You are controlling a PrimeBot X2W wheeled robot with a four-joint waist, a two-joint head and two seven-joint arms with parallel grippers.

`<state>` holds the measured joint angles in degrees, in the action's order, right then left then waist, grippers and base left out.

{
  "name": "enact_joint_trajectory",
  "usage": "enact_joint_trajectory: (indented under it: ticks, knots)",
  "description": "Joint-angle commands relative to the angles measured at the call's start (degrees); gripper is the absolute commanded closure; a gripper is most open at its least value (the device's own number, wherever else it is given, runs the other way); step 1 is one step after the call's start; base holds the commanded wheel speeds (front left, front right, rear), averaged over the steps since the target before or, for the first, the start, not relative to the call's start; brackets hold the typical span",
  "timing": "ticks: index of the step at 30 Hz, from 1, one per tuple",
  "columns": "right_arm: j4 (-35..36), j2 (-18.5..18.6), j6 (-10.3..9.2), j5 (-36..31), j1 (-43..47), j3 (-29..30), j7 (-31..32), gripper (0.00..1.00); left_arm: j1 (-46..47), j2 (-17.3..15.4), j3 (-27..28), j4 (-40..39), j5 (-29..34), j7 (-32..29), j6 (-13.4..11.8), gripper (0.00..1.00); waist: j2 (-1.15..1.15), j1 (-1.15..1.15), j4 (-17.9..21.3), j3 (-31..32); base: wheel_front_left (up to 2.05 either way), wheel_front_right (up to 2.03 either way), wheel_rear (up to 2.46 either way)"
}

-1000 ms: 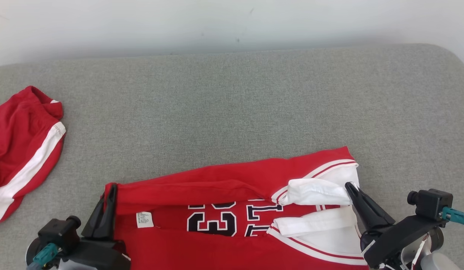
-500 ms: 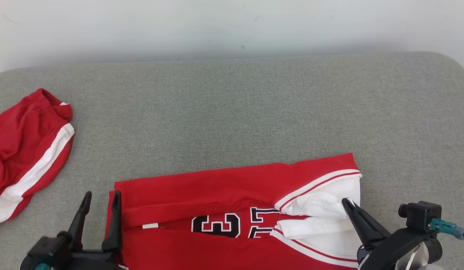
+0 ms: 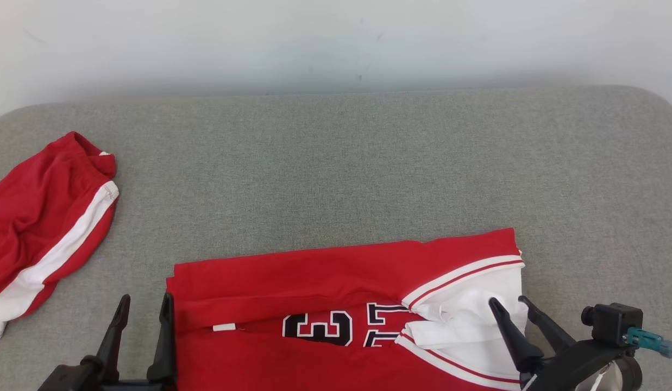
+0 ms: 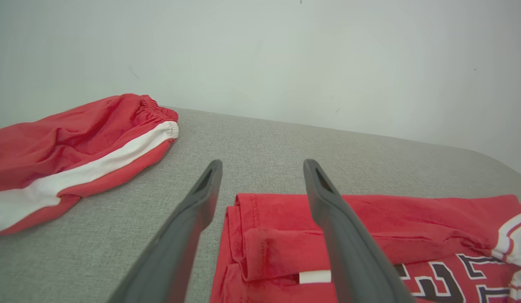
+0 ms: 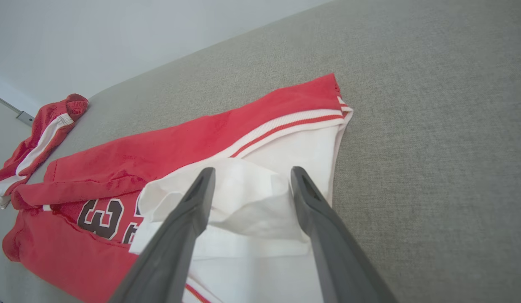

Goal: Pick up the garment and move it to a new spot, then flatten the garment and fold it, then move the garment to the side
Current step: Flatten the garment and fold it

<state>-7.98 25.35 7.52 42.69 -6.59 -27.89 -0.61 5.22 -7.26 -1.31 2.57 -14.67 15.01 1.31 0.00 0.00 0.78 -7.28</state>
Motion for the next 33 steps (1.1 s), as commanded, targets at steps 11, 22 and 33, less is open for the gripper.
enact_joint_trajectory:
  ticks: [11,22,33]
  knots:
    - [-0.87,-0.89,-0.06,-3.65,-0.97,4.96,-3.67,0.0,-2.44,1.42,1.91,-1.38,1.5,0.24,0.28,0.0,0.0,0.0,-0.4,1.24,0.0,0.0,0.0]
    - [-10.76,-7.52,-0.06,-14.94,-3.36,13.55,0.97,0.0,-3.2,2.47,2.7,-1.91,2.58,0.24,0.51,0.0,0.0,0.0,-1.99,1.1,0.0,0.0,0.0]
    - [-16.64,-10.94,-0.06,-16.66,-4.09,14.57,4.83,0.0,-2.61,3.05,3.14,-1.25,3.24,0.24,1.18,0.0,0.0,0.0,-3.23,0.6,0.0,0.0,0.0]
